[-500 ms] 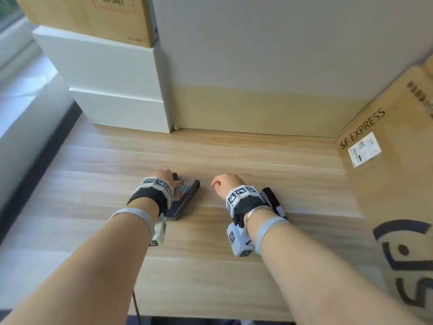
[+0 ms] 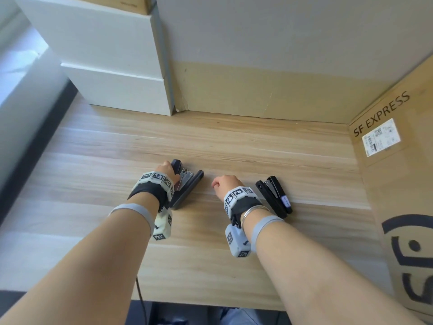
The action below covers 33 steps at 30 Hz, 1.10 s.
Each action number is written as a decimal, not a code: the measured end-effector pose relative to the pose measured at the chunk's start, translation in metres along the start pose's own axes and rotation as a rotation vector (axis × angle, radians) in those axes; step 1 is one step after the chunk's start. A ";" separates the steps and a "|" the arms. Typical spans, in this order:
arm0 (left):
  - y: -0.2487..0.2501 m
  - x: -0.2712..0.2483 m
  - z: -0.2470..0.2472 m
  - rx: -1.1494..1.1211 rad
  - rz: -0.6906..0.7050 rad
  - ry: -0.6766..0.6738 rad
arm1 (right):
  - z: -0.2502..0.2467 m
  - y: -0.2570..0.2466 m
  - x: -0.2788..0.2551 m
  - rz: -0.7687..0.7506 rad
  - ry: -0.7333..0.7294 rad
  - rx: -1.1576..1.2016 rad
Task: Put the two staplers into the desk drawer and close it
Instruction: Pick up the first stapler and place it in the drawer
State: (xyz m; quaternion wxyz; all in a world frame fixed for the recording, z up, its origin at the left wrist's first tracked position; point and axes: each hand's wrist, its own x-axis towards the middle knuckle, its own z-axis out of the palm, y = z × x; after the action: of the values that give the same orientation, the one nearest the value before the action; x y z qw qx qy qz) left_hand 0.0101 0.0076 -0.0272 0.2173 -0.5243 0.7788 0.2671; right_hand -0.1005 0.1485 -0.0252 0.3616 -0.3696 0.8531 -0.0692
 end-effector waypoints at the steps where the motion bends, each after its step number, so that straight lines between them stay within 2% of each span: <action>1: 0.002 -0.002 0.001 -0.007 -0.002 0.006 | 0.000 0.001 0.000 0.000 -0.003 -0.007; 10: -0.003 -0.020 0.007 -0.190 -0.073 0.054 | -0.003 0.014 -0.006 -0.047 -0.028 -0.080; 14: -0.013 -0.037 0.014 -0.277 0.011 0.118 | 0.000 0.013 -0.008 -0.067 -0.052 -0.127; 20: -0.037 -0.062 0.013 -0.331 0.077 0.104 | 0.012 -0.003 -0.016 -0.098 -0.090 -0.209; 28: -0.103 -0.088 -0.006 -0.364 0.076 0.161 | 0.046 -0.046 -0.023 -0.113 -0.080 -0.279; 33: -0.162 -0.111 -0.008 -0.434 0.033 0.196 | 0.083 -0.080 -0.031 -0.172 0.002 -0.330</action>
State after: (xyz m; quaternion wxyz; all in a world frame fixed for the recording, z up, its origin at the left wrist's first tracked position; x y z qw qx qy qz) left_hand 0.1997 0.0305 0.0166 0.0187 -0.5694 0.7290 0.3795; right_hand 0.0156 0.1245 -0.0370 0.2877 -0.4954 0.8187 0.0407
